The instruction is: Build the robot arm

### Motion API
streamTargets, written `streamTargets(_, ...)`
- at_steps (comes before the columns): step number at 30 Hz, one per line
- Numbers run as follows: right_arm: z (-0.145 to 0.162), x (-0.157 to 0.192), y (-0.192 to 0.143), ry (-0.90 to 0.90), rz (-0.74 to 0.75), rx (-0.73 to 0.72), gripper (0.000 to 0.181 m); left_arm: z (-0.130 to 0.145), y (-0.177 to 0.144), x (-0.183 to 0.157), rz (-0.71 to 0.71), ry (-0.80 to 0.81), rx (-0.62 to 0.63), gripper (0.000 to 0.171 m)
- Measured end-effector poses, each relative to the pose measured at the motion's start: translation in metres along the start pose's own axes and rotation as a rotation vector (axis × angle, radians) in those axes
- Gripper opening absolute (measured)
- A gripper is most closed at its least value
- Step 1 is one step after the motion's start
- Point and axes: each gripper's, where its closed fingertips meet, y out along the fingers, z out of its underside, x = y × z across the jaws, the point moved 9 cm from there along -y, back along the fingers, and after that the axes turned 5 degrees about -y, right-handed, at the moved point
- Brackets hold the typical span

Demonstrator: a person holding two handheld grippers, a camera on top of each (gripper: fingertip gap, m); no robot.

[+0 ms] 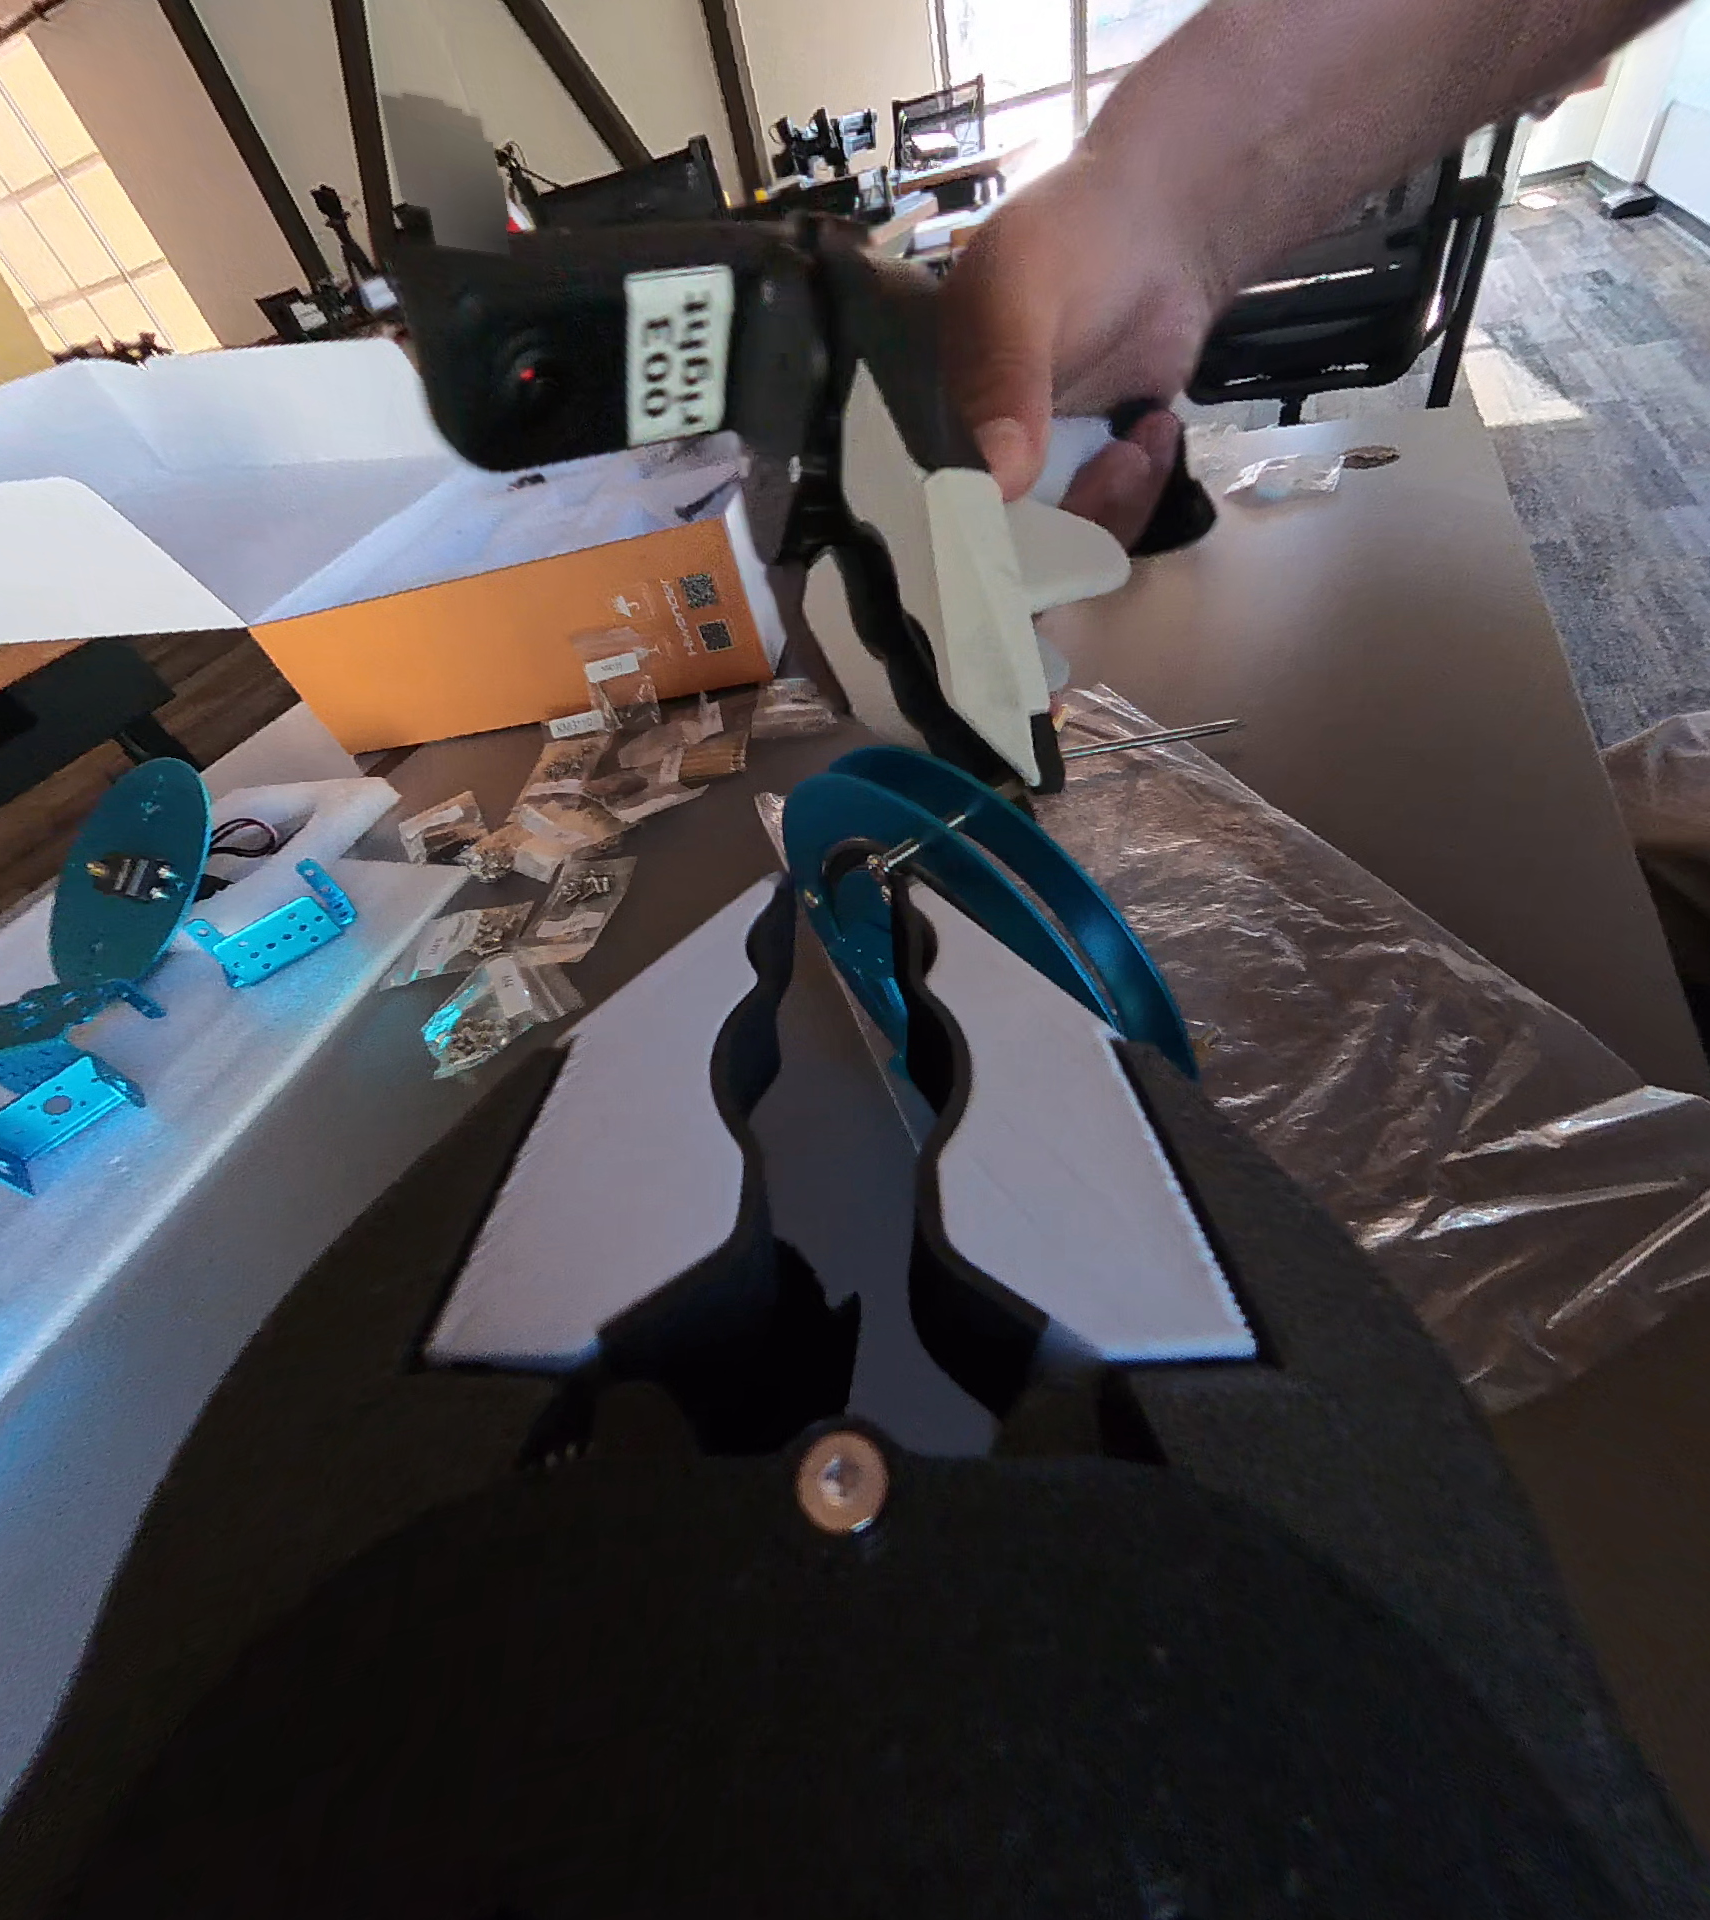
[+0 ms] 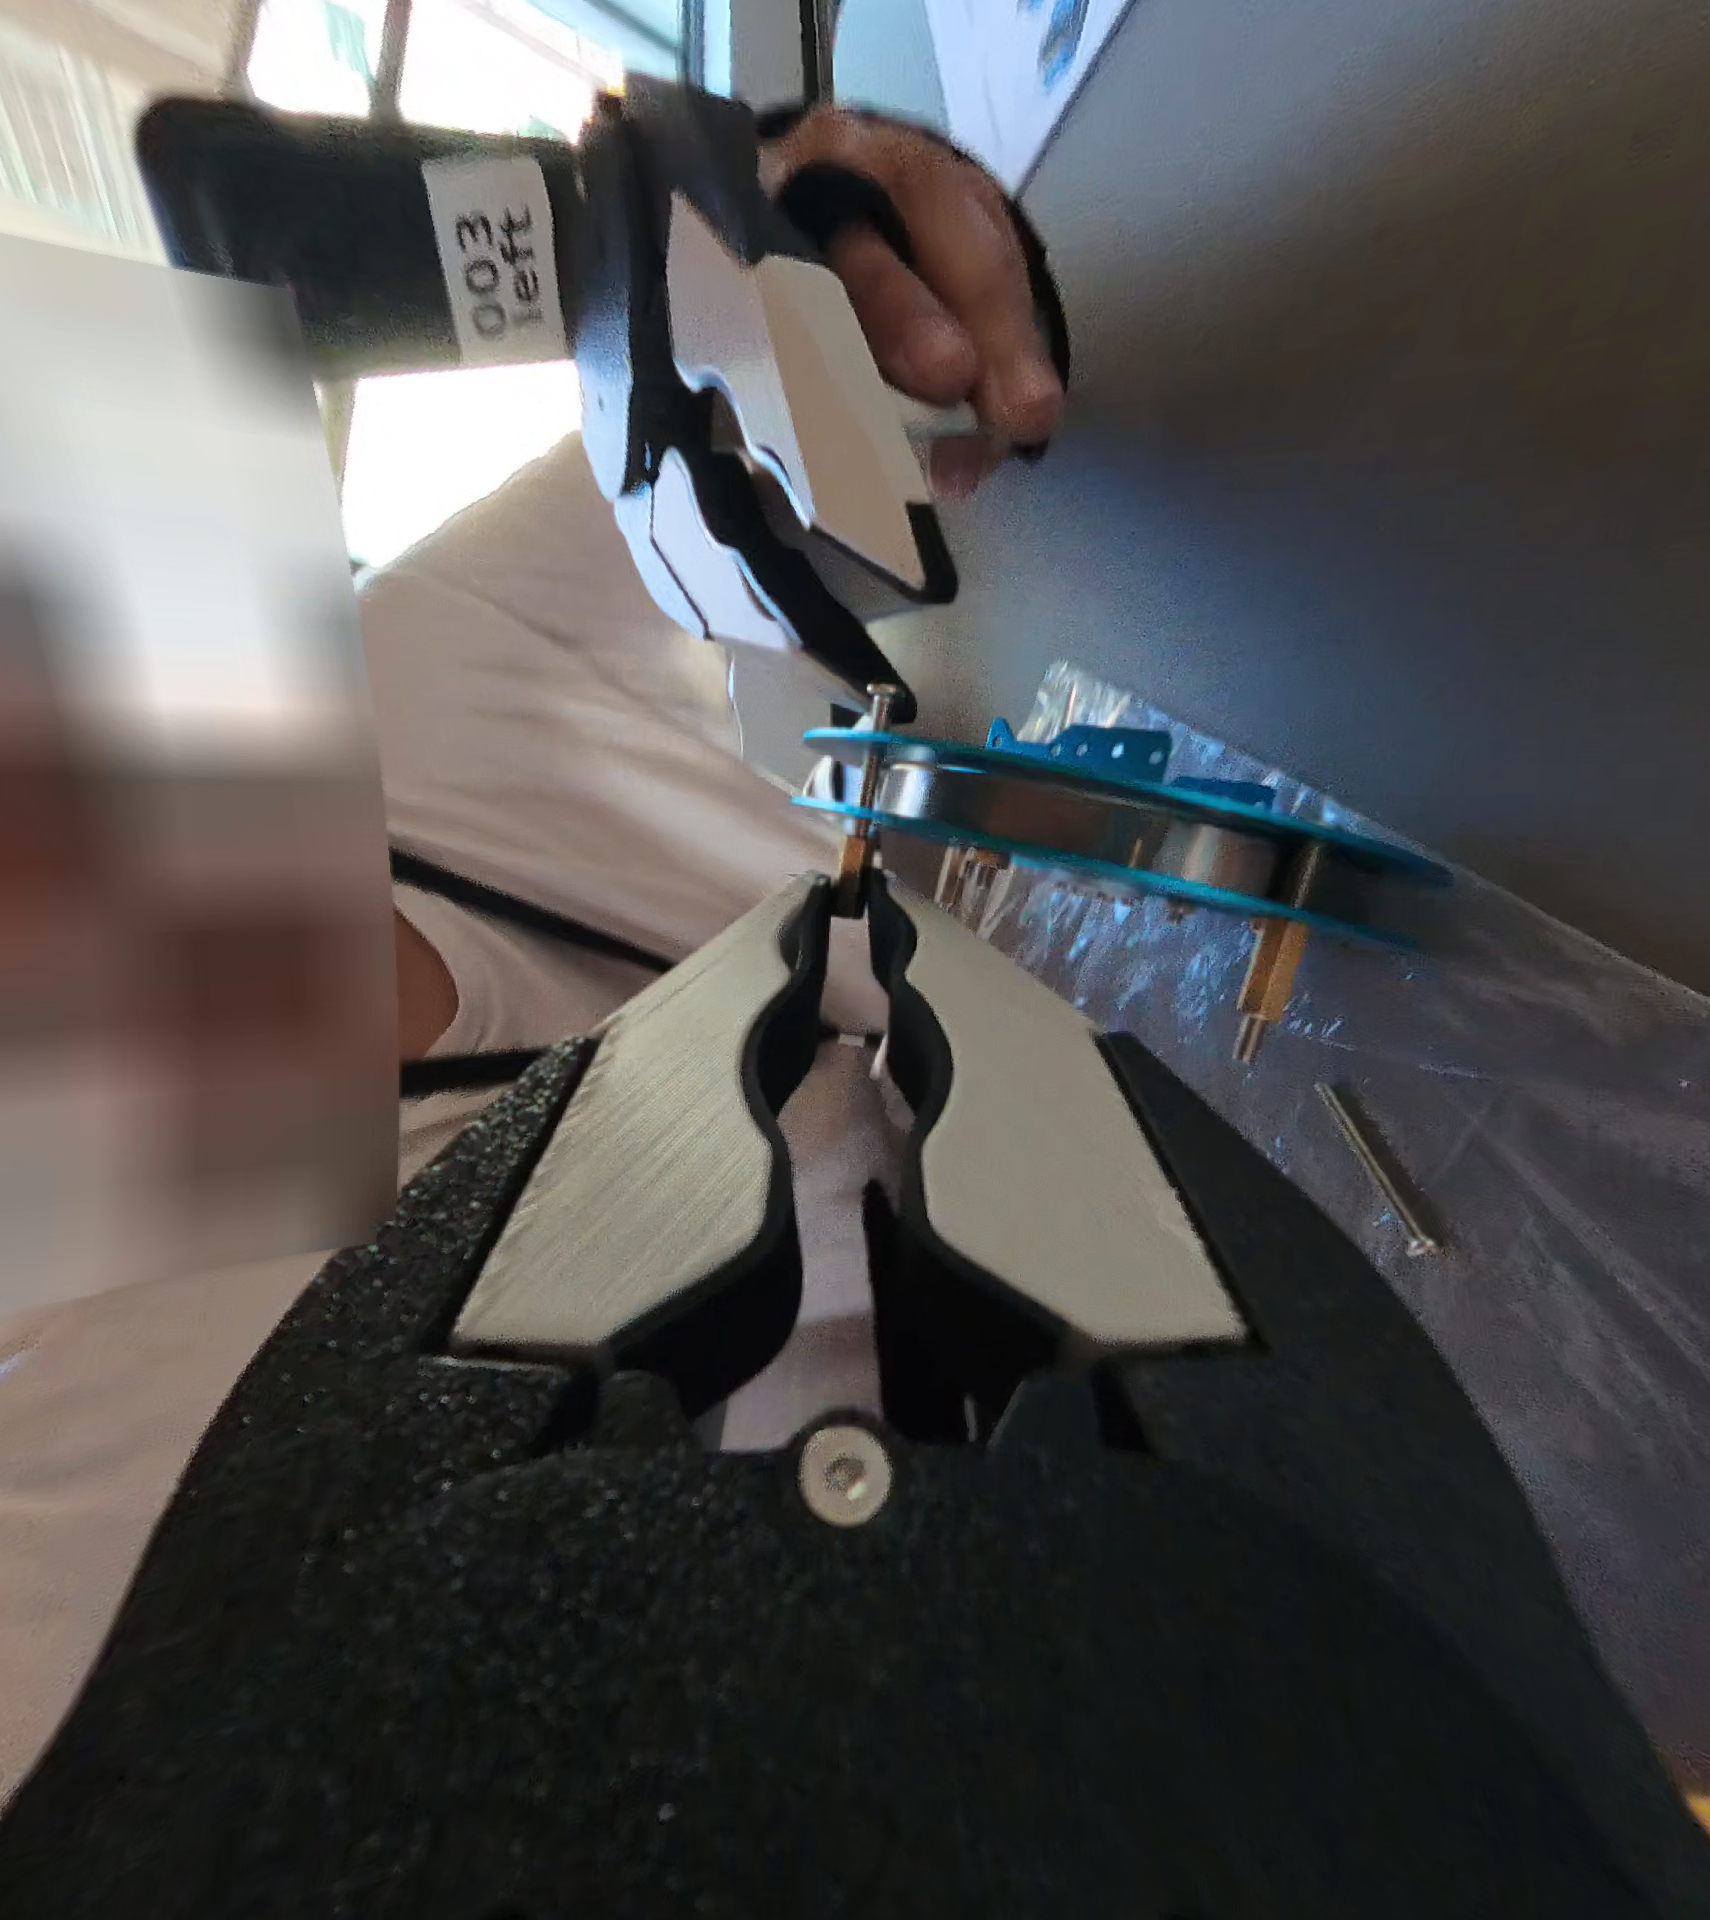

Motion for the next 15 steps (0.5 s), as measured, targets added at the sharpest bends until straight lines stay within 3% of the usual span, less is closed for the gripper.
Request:
streamTargets(2,0.008,0.000,-0.002,-0.003,0.004,-0.087,0.006,0.000,0.000,-0.001,-0.028,0.045,-0.010,0.022)
streamTargets(4,0.014,-0.003,-0.007,-0.039,-0.003,-0.147,0.005,-0.001,-0.003,0.000,-0.087,0.120,-0.041,0.011)
streamTargets(8,0.014,-0.018,-0.018,-0.112,-0.045,-0.293,0.005,-0.003,-0.010,-0.002,-0.141,0.313,-0.166,0.008)
streamTargets(15,0.016,-0.036,-0.008,-0.212,-0.272,-0.408,0.004,-0.006,-0.017,-0.021,-0.295,0.689,-0.279,0.009)
